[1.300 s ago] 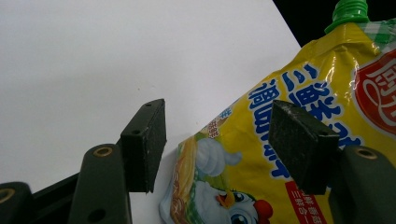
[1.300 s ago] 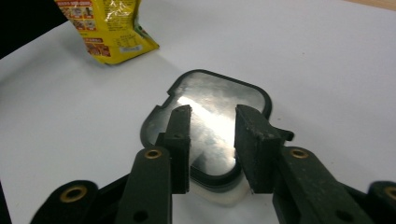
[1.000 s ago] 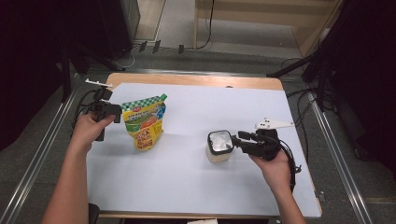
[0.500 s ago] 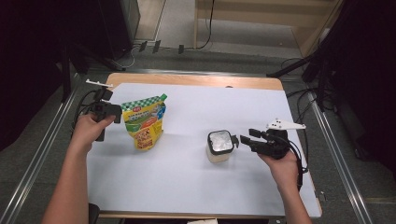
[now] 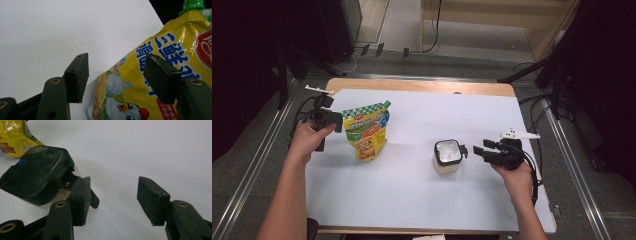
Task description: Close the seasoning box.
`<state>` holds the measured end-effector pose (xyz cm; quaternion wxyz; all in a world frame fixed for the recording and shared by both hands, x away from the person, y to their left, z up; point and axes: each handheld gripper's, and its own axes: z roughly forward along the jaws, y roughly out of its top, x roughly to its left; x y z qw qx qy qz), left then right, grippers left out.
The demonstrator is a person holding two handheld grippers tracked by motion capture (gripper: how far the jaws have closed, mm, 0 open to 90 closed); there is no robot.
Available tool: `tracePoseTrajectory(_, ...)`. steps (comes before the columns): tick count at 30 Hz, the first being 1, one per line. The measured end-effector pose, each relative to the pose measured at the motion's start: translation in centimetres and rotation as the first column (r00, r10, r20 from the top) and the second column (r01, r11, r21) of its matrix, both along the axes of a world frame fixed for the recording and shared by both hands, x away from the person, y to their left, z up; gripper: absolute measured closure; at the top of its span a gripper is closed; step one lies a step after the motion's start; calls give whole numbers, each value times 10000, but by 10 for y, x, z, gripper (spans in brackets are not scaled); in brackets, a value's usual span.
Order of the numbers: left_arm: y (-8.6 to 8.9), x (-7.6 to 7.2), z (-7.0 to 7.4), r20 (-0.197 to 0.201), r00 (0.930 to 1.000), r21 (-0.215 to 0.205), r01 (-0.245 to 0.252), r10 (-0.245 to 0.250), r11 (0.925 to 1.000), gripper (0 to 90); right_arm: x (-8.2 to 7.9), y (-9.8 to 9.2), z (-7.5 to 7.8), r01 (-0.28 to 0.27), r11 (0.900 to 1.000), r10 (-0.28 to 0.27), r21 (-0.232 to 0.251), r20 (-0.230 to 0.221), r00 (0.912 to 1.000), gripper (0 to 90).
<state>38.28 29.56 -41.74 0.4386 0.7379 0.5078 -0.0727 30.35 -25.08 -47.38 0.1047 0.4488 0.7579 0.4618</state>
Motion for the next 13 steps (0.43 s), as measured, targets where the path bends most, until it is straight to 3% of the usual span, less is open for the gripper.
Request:
tracePoseTrajectory(4,0,1,-2,-44,10000,62,25,-25,10000,378,2,3,-5,93,9996,-95,-257,-63,9999,444)
tracePoseTrajectory(13,1,4,-7,-169,9998,168,115,-112,9998,380,4,5,-9,128,9995,-136,-295,-287,9995,423)
